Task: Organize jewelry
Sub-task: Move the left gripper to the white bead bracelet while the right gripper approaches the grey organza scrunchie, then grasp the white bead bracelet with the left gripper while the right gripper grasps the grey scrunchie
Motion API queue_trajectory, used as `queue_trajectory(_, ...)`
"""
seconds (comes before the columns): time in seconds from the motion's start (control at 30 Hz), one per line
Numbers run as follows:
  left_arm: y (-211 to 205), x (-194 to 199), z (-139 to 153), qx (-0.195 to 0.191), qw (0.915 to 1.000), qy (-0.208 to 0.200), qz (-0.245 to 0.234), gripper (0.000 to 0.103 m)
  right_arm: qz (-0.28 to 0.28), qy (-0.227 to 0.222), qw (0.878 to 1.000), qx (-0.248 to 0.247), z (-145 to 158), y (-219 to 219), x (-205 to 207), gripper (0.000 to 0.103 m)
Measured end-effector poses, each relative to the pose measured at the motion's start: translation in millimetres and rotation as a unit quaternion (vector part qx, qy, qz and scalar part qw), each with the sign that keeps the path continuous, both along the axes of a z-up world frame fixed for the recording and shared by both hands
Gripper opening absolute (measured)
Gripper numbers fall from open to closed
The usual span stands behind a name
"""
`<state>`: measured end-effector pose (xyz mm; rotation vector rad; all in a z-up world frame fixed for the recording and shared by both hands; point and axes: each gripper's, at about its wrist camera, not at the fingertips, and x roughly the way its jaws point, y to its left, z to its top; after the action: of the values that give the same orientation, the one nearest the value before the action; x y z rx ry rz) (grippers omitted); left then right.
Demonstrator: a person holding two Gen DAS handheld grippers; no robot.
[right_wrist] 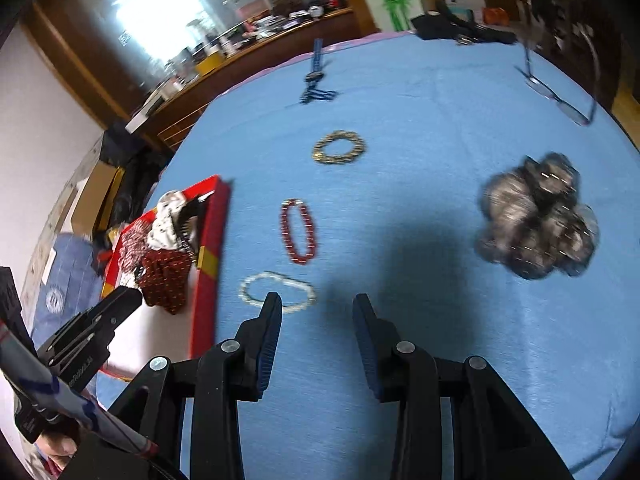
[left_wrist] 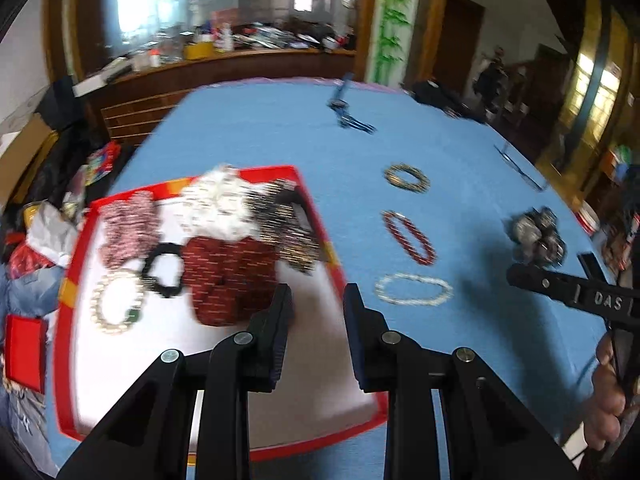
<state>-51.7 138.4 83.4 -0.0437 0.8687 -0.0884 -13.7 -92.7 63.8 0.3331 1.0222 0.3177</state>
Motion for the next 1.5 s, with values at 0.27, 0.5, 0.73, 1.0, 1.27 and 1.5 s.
queue_trajectory(0.27, -67, 30, -17, -0.016, 0.9903, 0.075, -0.116, 0.025, -0.037, -0.001, 0.999, 0.024, 0, -47, -7, 0.04)
queue_trajectory(0.5, -109, 69, -38, 0.035, 0.9757, 0.147, -0.159, 0.025, -0.055, -0.006, 0.998, 0.035, 2, -71, -15, 0.04)
queue_trajectory(0.73, -127, 88, -51, 0.096, 0.9611, 0.182, -0.184, 0.025, -0.069, -0.007, 0.996, 0.048, 0, -92, -18, 0.04)
queue_trajectory(1.0, -134, 92, -60, 0.092, 0.96, 0.18, -0.194, 0.008, -0.076, -0.008, 0.996, 0.056, 1, -101, -18, 0.04)
queue_trajectory(1.27, -129, 84, -57, 0.007, 0.9764, 0.15, -0.156, 0.005, -0.099, -0.011, 0.994, 0.051, 5, -119, -19, 0.04)
queue_trajectory(1.5, -125, 56, -16, -0.03, 0.9807, 0.094, -0.169, 0.005, -0.135, -0.016, 0.991, -0.005, 13, -143, 0, 0.058)
